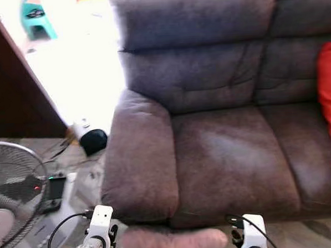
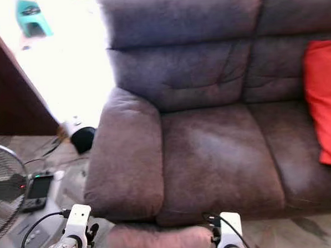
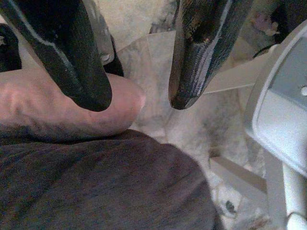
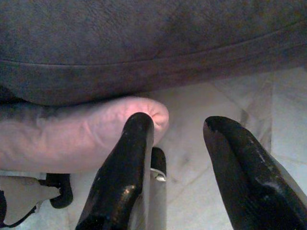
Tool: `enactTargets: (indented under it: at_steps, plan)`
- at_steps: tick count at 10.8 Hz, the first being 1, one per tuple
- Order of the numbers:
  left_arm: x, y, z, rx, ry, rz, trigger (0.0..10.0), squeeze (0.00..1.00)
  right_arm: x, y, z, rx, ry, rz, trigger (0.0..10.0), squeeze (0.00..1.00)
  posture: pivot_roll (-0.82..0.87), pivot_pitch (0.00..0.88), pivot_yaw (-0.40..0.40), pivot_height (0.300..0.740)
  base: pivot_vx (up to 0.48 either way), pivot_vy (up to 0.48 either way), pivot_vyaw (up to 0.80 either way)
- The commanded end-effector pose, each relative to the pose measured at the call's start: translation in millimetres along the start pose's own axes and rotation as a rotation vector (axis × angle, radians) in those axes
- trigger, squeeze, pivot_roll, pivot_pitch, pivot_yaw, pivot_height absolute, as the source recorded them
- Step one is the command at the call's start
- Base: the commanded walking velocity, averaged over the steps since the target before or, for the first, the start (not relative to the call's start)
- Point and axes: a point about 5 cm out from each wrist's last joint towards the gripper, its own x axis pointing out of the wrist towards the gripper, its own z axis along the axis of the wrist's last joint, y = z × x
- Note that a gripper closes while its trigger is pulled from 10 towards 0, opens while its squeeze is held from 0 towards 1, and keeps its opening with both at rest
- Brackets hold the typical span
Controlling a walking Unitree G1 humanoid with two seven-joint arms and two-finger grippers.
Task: Move the pillow to the sofa from floor
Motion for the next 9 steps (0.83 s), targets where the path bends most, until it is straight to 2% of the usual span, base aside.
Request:
enactTargets:
  at_steps: [1,4,9]
  plan:
    - [-1.9,2.1,-8,0.007,0.031,0.002,10.0,0.00,-1.0,1.2,-5,0.012,0.016,0.004,10.0,0.00,0.06,0.045,0.012,0.740,0.000,0.000,0.00]
    - [-4.3,4.1,-15,0.014,0.054,0.004,10.0,0.00,-2.4,-3.4,-9,0.004,0.022,0.004,10.0,0.00,0.06,0.032,0.009,0.740,0.000,0.000,0.00]
    - [-5.7,3.5,-21,-0.010,0.072,0.021,10.0,0.00,-2.9,-4.4,-11,0.008,0.029,0.009,10.0,0.00,0.06,0.062,0.002,0.740,0.000,0.000,0.00]
